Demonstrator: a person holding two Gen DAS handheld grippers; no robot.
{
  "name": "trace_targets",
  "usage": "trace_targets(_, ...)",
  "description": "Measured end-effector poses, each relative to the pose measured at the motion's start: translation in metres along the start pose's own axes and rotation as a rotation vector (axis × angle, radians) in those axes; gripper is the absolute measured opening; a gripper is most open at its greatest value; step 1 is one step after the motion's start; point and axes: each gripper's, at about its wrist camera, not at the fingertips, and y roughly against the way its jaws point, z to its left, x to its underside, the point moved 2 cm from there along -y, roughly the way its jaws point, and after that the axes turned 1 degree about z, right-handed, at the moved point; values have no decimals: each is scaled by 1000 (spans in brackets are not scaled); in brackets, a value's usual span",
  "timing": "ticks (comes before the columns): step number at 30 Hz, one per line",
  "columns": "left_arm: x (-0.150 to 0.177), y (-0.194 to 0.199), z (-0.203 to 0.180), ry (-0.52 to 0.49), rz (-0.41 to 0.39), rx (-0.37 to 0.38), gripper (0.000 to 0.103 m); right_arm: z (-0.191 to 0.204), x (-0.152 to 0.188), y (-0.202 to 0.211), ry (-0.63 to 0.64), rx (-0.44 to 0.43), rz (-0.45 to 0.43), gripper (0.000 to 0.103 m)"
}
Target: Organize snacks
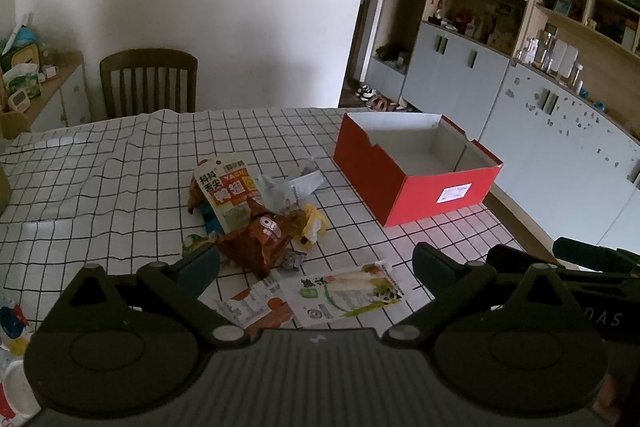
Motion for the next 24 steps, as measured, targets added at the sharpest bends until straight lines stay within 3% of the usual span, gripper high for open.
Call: trace_targets(24,-3,-1,1,-2,-5,2,103,1,-2,-1,0,-2,-6,100)
